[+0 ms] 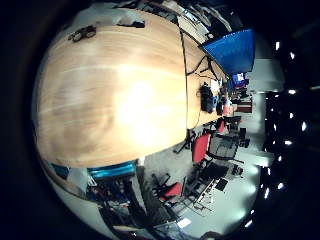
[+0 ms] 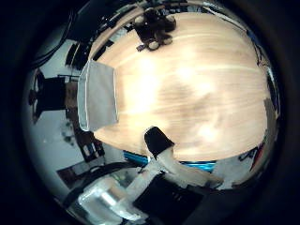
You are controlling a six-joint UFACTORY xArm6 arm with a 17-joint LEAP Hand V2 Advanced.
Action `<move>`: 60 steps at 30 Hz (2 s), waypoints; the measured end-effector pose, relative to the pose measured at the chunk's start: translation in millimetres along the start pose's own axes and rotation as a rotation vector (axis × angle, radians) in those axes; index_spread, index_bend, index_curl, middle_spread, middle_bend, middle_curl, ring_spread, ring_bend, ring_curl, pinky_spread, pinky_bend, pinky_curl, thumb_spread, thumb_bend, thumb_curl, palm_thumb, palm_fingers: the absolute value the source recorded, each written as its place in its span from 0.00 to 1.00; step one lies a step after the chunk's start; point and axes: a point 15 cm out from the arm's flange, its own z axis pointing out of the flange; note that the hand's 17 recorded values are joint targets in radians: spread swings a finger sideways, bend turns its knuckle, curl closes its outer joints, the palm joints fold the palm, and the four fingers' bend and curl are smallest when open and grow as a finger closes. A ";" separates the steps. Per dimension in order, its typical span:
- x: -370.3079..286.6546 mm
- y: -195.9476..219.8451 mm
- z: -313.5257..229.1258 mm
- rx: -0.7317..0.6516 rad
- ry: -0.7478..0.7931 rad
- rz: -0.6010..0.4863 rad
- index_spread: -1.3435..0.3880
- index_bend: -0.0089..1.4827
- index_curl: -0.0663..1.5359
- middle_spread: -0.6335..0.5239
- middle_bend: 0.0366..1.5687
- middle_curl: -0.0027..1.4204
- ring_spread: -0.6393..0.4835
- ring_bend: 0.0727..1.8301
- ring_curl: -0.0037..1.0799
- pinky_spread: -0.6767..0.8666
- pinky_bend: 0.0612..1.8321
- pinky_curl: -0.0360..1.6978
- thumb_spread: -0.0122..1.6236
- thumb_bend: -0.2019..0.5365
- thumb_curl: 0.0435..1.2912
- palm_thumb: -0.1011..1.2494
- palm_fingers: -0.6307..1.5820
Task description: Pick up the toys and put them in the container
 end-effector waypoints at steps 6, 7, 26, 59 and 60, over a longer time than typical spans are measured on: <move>-2.7 -1.2 0.0 0.000 -0.002 -0.009 0.49 0.12 0.23 0.41 0.13 0.25 0.47 0.29 0.18 0.71 0.33 0.07 0.58 0.23 0.20 0.24 0.45; -2.9 -1.9 -1.2 0.002 -0.001 -0.010 0.49 0.12 0.23 0.41 0.13 0.25 0.47 0.29 0.18 0.71 0.33 0.07 0.58 0.23 0.20 0.24 0.45; -2.9 -23.7 -0.7 0.030 -0.029 0.003 0.50 0.10 0.22 0.41 0.12 0.25 0.46 0.30 0.18 0.71 0.36 0.08 0.58 0.23 0.20 0.24 0.44; -38.9 -186.4 -10.0 0.137 -0.254 -0.024 0.53 0.10 0.19 0.44 0.14 0.26 0.50 0.32 0.20 0.70 0.51 0.11 0.56 0.23 0.21 0.31 0.36; -39.1 -191.7 -10.2 0.137 -0.256 -0.026 0.53 0.10 0.19 0.44 0.14 0.26 0.50 0.32 0.20 0.70 0.51 0.11 0.56 0.23 0.21 0.31 0.36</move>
